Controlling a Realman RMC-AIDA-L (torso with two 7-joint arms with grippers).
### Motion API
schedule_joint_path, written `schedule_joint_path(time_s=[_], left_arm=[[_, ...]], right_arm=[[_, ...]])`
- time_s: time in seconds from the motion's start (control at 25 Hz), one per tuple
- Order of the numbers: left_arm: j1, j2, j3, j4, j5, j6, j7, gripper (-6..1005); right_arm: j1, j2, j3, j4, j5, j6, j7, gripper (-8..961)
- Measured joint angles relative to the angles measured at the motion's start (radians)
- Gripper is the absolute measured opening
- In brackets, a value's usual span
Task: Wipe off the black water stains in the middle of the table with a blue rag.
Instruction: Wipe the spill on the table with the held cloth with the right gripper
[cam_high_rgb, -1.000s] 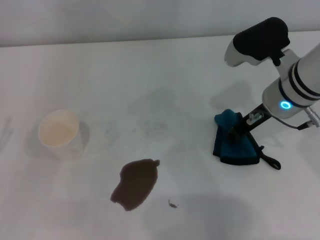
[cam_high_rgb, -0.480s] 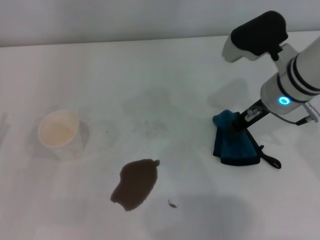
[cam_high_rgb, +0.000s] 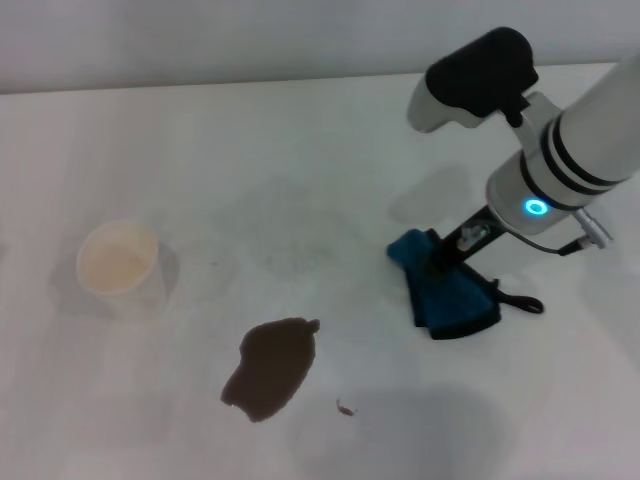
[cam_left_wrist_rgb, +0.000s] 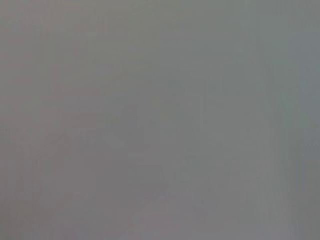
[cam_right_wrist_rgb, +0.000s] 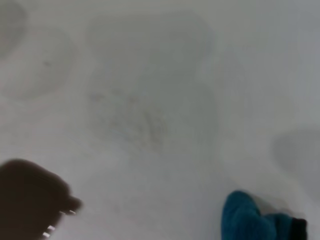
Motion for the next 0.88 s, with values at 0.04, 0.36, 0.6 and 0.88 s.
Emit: schedule_joint_path(time_s=[0.04,0.36,0.6,0.88], left_arm=[[-0.003,0.000,0.000,0.000,-0.002,-0.001,0.000,891],[-0.028,0.000,0.000,0.000,-0.007,-0.035,0.001,890],[-0.044,0.000,0.000,0.000,-0.007,-0.064,0.001,890],[-0.046,-0.002,0.006,0.000,-0.002,-0.066,0.002,890]], right_arm=[[0.005,0.000,-0.001,-0.003,0.010,-0.001,-0.004,55],[0.070,0.006,-0.078,0.018,0.074,-0.038,-0.003,56],[0.101,0.008,-0.140,0.028,0.124,-0.079,0.012,56],[0.150,0.008,-0.261,0.040,0.154,-0.112,0.078,55]])
